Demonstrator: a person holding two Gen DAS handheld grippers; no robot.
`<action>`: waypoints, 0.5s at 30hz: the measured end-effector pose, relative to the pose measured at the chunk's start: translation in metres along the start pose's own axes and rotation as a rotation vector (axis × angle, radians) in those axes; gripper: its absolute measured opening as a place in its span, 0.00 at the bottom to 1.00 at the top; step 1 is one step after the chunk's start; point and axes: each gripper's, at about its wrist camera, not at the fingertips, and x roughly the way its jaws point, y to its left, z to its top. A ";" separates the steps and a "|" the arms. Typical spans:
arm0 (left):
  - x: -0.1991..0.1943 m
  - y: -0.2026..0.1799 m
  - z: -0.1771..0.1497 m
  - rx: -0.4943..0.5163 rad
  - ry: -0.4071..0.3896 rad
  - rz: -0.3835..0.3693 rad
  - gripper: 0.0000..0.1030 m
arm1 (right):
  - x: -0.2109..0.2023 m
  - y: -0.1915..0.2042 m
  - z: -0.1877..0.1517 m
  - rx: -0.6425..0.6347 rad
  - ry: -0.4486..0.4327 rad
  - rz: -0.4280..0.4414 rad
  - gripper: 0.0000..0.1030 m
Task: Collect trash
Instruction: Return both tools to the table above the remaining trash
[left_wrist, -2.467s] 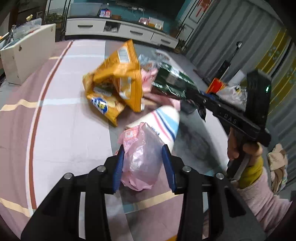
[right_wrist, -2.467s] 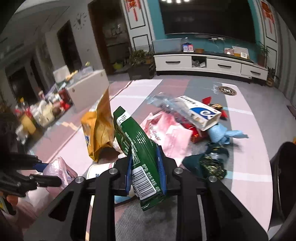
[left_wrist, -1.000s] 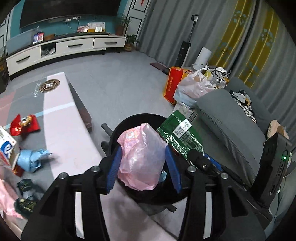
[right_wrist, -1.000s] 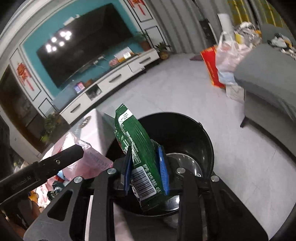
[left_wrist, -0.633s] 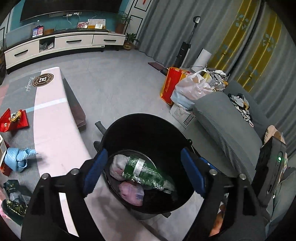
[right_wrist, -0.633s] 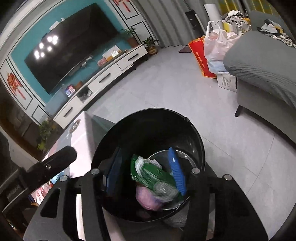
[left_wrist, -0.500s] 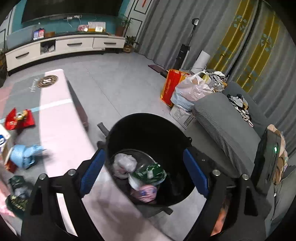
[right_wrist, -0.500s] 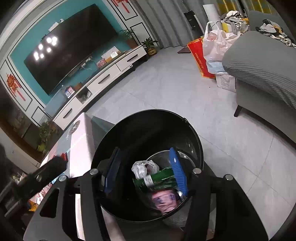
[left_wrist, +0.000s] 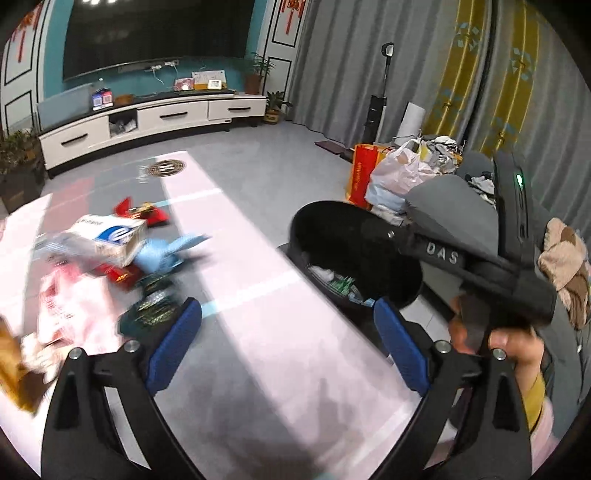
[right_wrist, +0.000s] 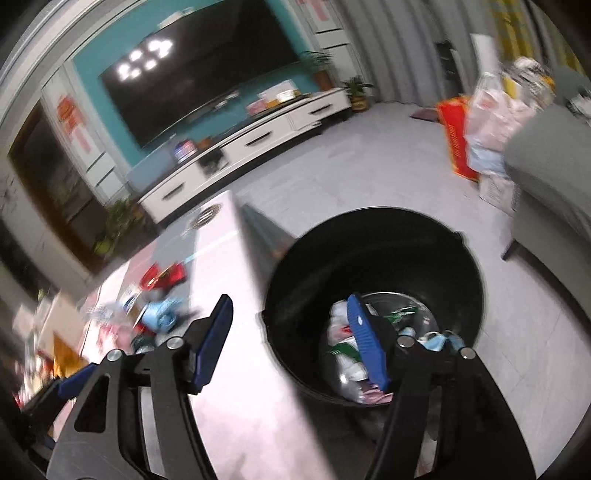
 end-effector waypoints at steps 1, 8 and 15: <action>-0.007 0.005 -0.003 -0.003 -0.003 0.009 0.92 | 0.001 0.010 -0.003 -0.023 0.012 0.023 0.64; -0.061 0.070 -0.040 -0.067 0.007 0.101 0.92 | 0.011 0.078 -0.026 -0.180 0.100 0.142 0.66; -0.084 0.121 -0.070 -0.182 0.023 0.150 0.93 | 0.020 0.130 -0.054 -0.276 0.175 0.226 0.75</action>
